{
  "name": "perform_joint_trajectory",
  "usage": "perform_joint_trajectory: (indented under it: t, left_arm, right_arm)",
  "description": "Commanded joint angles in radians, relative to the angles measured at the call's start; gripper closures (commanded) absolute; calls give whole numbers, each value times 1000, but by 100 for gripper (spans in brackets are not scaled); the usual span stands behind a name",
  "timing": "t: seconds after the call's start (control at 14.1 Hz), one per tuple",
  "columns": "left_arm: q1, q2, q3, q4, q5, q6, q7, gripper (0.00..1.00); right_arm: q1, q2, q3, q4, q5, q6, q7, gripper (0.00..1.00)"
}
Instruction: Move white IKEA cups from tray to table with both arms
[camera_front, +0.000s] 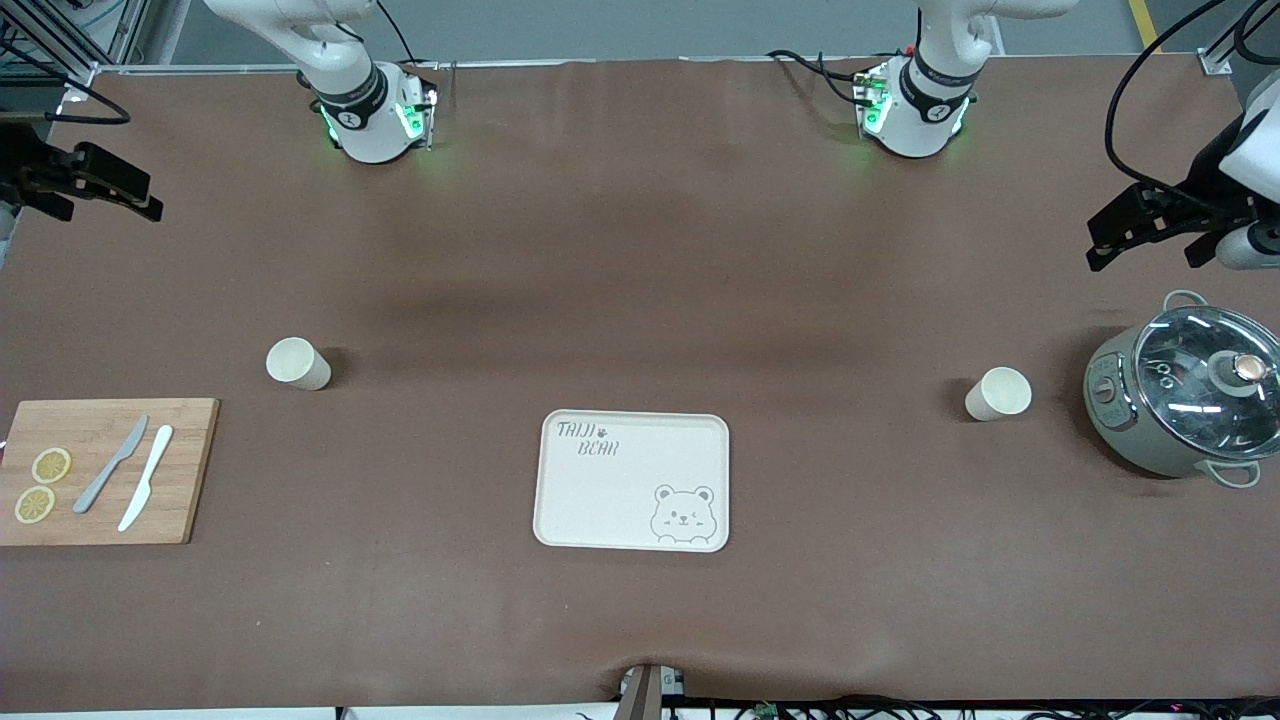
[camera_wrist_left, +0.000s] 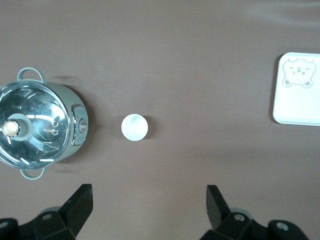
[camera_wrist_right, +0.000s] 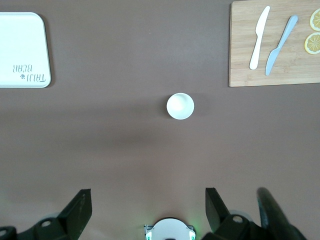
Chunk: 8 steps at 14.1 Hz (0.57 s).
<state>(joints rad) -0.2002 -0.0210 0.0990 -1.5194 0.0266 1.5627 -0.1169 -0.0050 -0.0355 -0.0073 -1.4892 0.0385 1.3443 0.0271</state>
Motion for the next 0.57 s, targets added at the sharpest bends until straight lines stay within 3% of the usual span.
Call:
perform_joint_trajectory:
  t: [0.0,0.5]
  left_arm:
    - [-38,-62,39,-53,-20,-27,10,0]
    - [-41,-59,28,-47,-19,-43,-6,0]
  right_arm:
    - [6,-26,3,-28,6,12,4,0]
    - [26,-29,1,-23,-34,18,-76,0]
